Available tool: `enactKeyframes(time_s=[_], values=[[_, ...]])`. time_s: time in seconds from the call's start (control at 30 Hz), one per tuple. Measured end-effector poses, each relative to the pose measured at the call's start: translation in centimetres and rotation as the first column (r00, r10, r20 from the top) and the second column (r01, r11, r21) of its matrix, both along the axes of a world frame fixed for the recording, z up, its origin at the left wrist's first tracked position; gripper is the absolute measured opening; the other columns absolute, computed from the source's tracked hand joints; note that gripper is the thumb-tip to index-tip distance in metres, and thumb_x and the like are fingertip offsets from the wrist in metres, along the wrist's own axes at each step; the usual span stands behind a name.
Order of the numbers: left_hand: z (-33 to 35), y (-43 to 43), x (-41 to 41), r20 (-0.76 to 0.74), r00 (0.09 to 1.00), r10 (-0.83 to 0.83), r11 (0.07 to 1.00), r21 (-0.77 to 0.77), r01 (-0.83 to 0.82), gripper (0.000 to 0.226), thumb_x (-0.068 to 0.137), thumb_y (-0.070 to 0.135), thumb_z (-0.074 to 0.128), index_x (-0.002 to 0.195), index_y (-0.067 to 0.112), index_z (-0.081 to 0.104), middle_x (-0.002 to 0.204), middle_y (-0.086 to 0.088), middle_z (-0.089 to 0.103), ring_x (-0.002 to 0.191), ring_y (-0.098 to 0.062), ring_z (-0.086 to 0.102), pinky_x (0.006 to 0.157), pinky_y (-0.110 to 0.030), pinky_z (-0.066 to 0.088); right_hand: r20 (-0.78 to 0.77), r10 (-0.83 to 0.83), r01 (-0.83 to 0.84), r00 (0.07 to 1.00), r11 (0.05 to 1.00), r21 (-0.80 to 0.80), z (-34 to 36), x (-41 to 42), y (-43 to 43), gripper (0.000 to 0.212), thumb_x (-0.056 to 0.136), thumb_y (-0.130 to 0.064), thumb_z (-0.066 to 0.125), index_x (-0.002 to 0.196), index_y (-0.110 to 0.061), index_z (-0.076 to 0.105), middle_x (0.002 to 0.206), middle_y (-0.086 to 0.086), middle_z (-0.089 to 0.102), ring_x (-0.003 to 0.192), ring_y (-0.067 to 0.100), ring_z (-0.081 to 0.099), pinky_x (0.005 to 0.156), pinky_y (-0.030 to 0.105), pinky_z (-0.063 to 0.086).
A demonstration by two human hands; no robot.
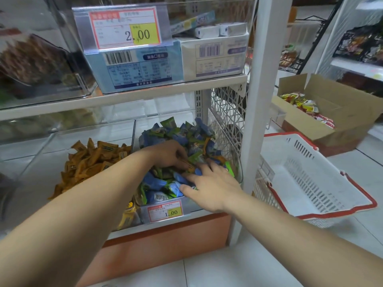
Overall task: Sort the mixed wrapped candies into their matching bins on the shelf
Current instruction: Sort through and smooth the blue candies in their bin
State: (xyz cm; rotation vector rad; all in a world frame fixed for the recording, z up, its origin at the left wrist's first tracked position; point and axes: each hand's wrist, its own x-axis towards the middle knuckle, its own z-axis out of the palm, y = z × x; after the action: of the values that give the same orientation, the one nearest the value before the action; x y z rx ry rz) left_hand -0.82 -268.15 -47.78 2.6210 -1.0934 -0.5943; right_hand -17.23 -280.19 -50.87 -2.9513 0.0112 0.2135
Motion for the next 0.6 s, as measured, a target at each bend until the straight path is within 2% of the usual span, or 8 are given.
enactKeyframes(time_s=[0.1,0.2,0.37,0.5,0.6], values=[[0.1,0.4,0.3,0.028,0.999,0.019,0.999,-0.050,-0.017,0.013,0.080,0.037,0.081,0.088,0.037,0.071,0.078,0.018,0.061,0.068,0.002,0.054,0.057,-0.014,0.035,0.000,-0.002,0.002,1.000,1.000,0.007,0.0,0.0,0.0,0.068,0.089,-0.075,0.013,0.145,-0.046,0.040,0.162,0.007,0.024,0.150,0.036,0.008,0.117,0.051,0.015],[0.8,1.0,0.5,0.034,0.998,0.055,0.992,-0.112,-0.051,0.015,0.078,0.036,0.082,0.086,0.039,0.070,0.087,0.012,0.065,0.079,-0.005,0.058,0.066,-0.022,0.041,0.006,-0.006,0.006,1.000,1.000,0.023,0.1,0.1,0.0,0.068,0.088,-0.077,0.014,0.145,-0.048,0.039,0.162,0.006,0.025,0.150,0.035,0.009,0.117,0.051,0.016],[2.7,2.6,0.6,0.021,0.984,0.178,0.939,-0.304,-0.163,0.017,0.078,0.032,0.083,0.082,0.040,0.069,0.094,0.014,0.065,0.089,-0.005,0.060,0.069,-0.020,0.042,0.010,-0.011,0.011,1.000,1.000,0.027,0.5,0.1,-0.1,0.070,0.086,-0.079,0.017,0.142,-0.047,0.043,0.160,0.005,0.029,0.149,0.034,0.015,0.115,0.050,0.020],[4.5,3.7,-0.4,-0.047,0.969,0.241,0.859,-0.456,-0.235,0.019,0.077,0.025,0.084,0.083,0.038,0.071,0.088,0.013,0.070,0.083,-0.004,0.065,0.067,-0.018,0.043,0.035,-0.047,0.044,0.998,0.995,0.086,1.4,0.5,-0.1,0.065,0.085,-0.076,0.039,0.142,-0.046,0.045,0.151,0.007,0.042,0.139,0.034,0.030,0.110,0.047,0.031],[5.5,4.4,-1.6,-0.048,0.962,0.268,0.817,-0.518,-0.253,0.018,0.079,0.024,0.083,0.087,0.035,0.071,0.086,0.006,0.072,0.076,-0.009,0.067,0.066,-0.021,0.047,0.174,-0.119,0.088,0.977,0.980,0.176,2.6,1.0,-0.1,0.073,0.076,-0.072,0.057,0.139,-0.037,0.048,0.143,0.005,0.048,0.131,0.032,0.041,0.104,0.042,0.041]])
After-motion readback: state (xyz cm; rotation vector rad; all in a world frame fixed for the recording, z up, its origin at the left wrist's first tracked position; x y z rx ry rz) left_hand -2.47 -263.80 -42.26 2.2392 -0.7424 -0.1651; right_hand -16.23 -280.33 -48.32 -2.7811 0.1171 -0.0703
